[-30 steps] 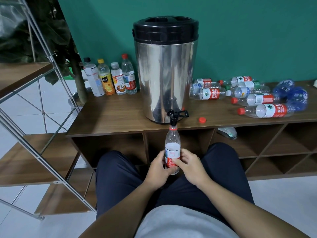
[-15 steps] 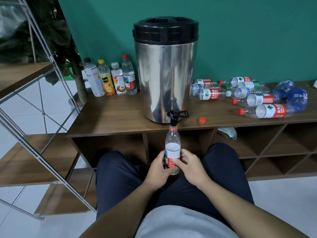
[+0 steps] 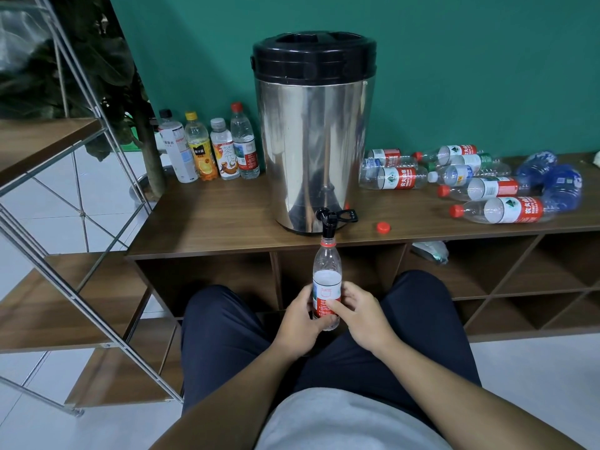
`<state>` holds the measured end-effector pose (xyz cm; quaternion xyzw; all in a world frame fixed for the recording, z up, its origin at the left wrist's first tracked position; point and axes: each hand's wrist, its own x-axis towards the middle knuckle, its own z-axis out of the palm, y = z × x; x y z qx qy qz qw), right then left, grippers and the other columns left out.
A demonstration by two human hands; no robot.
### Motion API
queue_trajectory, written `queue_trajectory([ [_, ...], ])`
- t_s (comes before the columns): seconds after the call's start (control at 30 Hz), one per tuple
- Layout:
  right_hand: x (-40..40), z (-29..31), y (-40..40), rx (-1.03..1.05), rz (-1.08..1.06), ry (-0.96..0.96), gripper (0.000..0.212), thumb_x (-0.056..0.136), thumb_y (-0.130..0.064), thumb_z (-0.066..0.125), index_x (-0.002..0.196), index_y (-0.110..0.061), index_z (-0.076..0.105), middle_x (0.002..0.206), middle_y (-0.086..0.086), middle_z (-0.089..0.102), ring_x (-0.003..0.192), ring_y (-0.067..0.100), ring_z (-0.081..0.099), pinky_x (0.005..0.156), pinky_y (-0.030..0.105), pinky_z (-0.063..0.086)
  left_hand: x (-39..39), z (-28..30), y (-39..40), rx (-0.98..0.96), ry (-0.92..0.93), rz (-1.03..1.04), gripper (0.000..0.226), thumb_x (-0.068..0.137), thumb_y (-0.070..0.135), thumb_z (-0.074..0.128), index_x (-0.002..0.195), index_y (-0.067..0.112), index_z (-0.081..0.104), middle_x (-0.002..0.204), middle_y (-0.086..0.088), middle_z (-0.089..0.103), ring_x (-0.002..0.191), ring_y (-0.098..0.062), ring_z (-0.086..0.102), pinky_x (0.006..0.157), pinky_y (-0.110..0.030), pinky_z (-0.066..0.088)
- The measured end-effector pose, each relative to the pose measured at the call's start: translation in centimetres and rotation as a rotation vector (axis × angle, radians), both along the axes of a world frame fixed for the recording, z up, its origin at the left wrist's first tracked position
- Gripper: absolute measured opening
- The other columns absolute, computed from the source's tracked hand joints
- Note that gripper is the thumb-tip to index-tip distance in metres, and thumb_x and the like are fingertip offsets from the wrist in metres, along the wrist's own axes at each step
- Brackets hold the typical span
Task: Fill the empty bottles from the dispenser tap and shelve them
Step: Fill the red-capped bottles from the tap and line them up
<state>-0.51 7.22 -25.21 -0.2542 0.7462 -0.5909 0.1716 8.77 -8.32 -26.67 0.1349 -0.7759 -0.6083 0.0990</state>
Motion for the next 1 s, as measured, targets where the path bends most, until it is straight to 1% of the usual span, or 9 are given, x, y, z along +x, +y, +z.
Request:
queue_trajectory([
  [0.2, 0.02, 0.12, 0.04, 0.013, -0.005, 0.007, 0.04, 0.101, -0.016, 0.08, 0.139, -0.024, 0.072, 0.128, -0.012, 0.079, 0.119, 0.01, 0.076, 0.108, 0.043, 0.06, 0.04, -0.03, -0.02, -0.002, -0.002, -0.004, 0.071, 0.091, 0.011, 0.092, 0.151, 0.028, 0.06, 0.137, 0.013, 0.076, 0.13, -0.008, 0.072, 0.115, -0.044, 0.059],
  [0.43, 0.06, 0.16, -0.02, 0.016, -0.011, 0.005, 0.04, 0.101, -0.013, 0.08, 0.138, -0.022, 0.072, 0.126, -0.011, 0.08, 0.117, 0.011, 0.077, 0.106, 0.043, 0.061, -0.03, -0.08, -0.05, 0.001, -0.001, -0.003, 0.071, 0.09, 0.01, 0.092, 0.151, 0.027, 0.06, 0.138, 0.012, 0.076, 0.13, -0.008, 0.072, 0.115, -0.044, 0.059],
  [0.63, 0.1, 0.22, 0.07, 0.017, -0.002, -0.003, 0.041, 0.101, -0.015, 0.08, 0.14, -0.023, 0.071, 0.127, -0.011, 0.08, 0.118, 0.01, 0.076, 0.107, 0.043, 0.061, 0.0, -0.12, -0.02, 0.005, 0.002, -0.001, 0.07, 0.09, 0.007, 0.091, 0.151, 0.025, 0.061, 0.136, 0.011, 0.077, 0.128, -0.009, 0.073, 0.114, -0.044, 0.059],
  [1.0, 0.12, 0.26, 0.08, 0.018, 0.002, -0.019, 0.043, 0.101, -0.018, 0.08, 0.142, -0.025, 0.07, 0.128, -0.013, 0.079, 0.12, 0.008, 0.075, 0.107, 0.041, 0.061, -0.02, -0.11, -0.03, 0.011, -0.003, -0.005, 0.07, 0.091, 0.01, 0.092, 0.152, 0.027, 0.06, 0.137, 0.012, 0.076, 0.129, -0.009, 0.072, 0.115, -0.044, 0.059],
])
